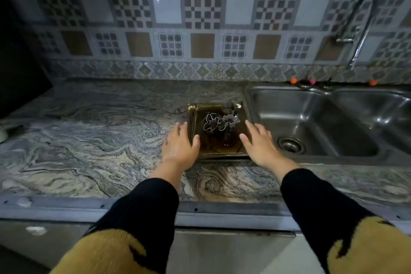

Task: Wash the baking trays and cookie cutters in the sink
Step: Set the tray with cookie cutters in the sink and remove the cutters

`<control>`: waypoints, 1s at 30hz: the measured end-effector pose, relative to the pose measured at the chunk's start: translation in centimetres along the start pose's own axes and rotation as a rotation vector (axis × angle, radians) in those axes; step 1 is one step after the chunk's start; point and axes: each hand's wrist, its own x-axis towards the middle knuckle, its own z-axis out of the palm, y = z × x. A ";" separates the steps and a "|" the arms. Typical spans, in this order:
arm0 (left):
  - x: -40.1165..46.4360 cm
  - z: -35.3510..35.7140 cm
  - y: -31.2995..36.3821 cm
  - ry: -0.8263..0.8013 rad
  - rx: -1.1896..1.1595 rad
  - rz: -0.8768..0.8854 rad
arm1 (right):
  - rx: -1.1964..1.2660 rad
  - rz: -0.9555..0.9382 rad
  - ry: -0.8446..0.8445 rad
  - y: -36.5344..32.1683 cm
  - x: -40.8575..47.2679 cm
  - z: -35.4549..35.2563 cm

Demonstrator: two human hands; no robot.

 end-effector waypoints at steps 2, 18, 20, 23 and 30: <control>0.7 0.4 -0.7 -0.078 -0.092 -0.044 | 0.118 0.102 -0.003 0.2 0.6 0.3; 3.8 3.4 -3.0 -0.265 -0.547 -0.198 | 0.654 0.407 -0.041 -1.4 3.8 1.8; 4.2 3.6 -3.4 -0.284 -0.663 -0.232 | 0.666 0.405 -0.017 -1.8 3.8 1.5; 5.0 3.9 -3.8 -0.346 -0.871 -0.272 | 0.683 0.380 0.013 -2.3 3.7 1.0; 5.2 2.4 1.2 -0.349 -1.054 -0.171 | 0.745 0.420 0.138 0.6 2.4 -0.2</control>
